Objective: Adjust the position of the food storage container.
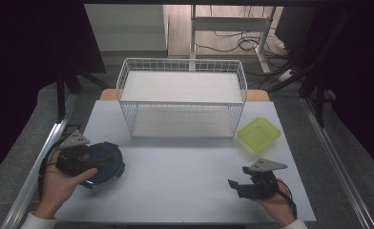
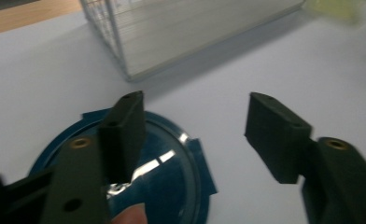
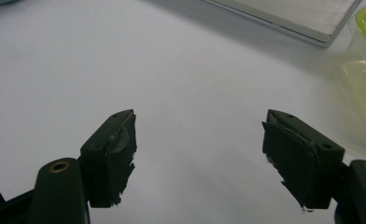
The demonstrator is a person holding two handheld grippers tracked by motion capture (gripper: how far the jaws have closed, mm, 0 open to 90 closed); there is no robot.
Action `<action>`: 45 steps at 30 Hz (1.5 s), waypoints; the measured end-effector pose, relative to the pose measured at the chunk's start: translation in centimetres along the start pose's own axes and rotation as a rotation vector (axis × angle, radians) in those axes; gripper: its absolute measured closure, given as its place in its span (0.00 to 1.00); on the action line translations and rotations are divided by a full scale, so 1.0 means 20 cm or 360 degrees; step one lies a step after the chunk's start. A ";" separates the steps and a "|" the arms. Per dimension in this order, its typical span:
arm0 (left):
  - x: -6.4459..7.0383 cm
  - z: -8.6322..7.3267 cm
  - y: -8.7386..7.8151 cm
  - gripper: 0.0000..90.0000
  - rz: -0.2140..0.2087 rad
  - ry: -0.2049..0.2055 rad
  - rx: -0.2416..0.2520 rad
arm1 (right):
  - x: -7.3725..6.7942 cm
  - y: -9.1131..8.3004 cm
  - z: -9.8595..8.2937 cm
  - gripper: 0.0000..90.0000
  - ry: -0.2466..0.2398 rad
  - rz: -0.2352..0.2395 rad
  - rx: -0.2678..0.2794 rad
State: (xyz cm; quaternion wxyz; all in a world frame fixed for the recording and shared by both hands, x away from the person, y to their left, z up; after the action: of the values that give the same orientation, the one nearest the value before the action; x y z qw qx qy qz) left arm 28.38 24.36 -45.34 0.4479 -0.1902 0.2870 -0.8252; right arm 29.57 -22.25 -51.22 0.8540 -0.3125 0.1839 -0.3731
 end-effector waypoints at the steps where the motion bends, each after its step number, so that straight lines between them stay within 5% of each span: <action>1: -0.02 -0.01 0.00 0.50 0.0012 -0.0006 -0.0011 | 0.00 0.00 0.00 0.28 0.0000 -0.0003 -0.0006; 12: -0.23 -0.09 -0.01 0.78 0.0075 -0.0089 -0.0092 | -0.01 0.02 -0.02 0.28 -0.0020 -0.0006 -0.0046; 20: -0.38 -0.17 0.01 0.95 0.0134 -0.0208 -0.0163 | -0.01 0.02 -0.02 0.28 -0.0022 -0.0011 -0.0057; 30: -0.58 -0.31 0.04 1.00 0.0266 -0.0289 -0.0349 | -0.01 0.02 -0.02 0.28 -0.0023 -0.0015 -0.0072; 36: -0.62 -0.37 0.07 1.00 0.0293 -0.0291 -0.0448 | 0.00 0.03 -0.03 0.28 -0.0027 -0.0019 -0.0077; 45: -0.61 -0.46 0.12 1.00 0.0200 -0.0338 -0.0514 | 0.00 0.03 -0.03 0.28 -0.0015 -0.0024 -0.0096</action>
State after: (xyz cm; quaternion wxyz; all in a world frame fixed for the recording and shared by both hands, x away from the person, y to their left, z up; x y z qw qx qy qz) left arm 31.12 36.44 -54.59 0.4899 -0.3273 0.3779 -0.7141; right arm 29.48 -22.15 -52.06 0.8422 -0.3412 0.1889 -0.3723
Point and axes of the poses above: each handheld gripper's, and its own axes: y roughly forward along the jaws, z roughly out of its top, x roughly to its right, the point moved 6 cm from there along y, roughly forward along the jaws, and after that the axes turned 3 degrees about y, right-handed, at the moved point
